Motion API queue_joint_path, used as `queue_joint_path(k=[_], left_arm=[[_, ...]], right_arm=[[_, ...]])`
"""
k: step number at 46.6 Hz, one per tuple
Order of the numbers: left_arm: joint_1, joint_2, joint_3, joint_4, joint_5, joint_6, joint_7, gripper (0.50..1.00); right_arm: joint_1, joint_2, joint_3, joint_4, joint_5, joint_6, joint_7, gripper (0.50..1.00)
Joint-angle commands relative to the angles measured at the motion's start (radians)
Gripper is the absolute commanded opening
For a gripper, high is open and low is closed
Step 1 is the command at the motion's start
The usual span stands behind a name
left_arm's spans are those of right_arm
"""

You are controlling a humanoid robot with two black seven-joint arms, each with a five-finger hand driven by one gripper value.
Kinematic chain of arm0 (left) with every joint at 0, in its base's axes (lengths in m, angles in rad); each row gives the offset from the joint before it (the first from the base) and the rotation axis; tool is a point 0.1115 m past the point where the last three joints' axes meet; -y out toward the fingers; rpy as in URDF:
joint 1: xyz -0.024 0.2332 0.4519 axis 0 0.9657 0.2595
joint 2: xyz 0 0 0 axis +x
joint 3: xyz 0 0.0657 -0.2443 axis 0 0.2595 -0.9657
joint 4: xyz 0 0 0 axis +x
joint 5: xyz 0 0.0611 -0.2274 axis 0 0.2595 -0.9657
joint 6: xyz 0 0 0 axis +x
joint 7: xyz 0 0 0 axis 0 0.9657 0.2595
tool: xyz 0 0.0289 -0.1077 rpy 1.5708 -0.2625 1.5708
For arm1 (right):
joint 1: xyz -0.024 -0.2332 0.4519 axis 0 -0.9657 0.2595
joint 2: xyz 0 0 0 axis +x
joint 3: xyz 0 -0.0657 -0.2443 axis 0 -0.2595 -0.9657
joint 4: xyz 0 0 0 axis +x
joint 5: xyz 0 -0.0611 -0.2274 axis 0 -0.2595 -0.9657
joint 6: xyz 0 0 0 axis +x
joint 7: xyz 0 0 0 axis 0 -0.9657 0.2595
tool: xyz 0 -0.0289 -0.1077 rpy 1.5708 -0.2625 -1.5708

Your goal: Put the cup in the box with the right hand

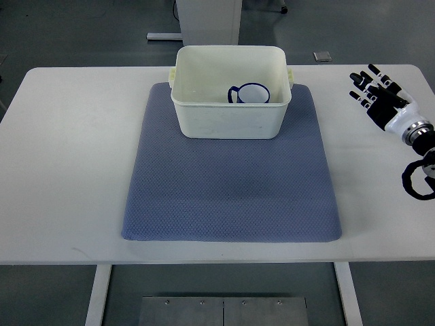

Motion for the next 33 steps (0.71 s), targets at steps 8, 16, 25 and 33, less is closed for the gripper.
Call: queue_joint_path(k=[8,16,25,33], left_arm=[[0.0,0.0,0.0,0.0,0.0,0.0,0.0,1.0],[0.0,0.0,0.0,0.0,0.0,0.0,0.0,1.0],[0.0,0.0,0.0,0.0,0.0,0.0,0.0,1.0],[0.0,0.0,0.0,0.0,0.0,0.0,0.0,1.0]], right_arm=[[-0.046,0.05,-0.004,0.0,0.002,0.001,0.004,1.0],[-0.047,0.058,-0.005,0.0,-0.002,0.001,0.011,1.0],[-0.043,0.055,-0.004,0.0,-0.005,0.001,0.039,1.0],[-0.038,0.056,-0.004,0.0,-0.007,0.001,0.048,0.998]])
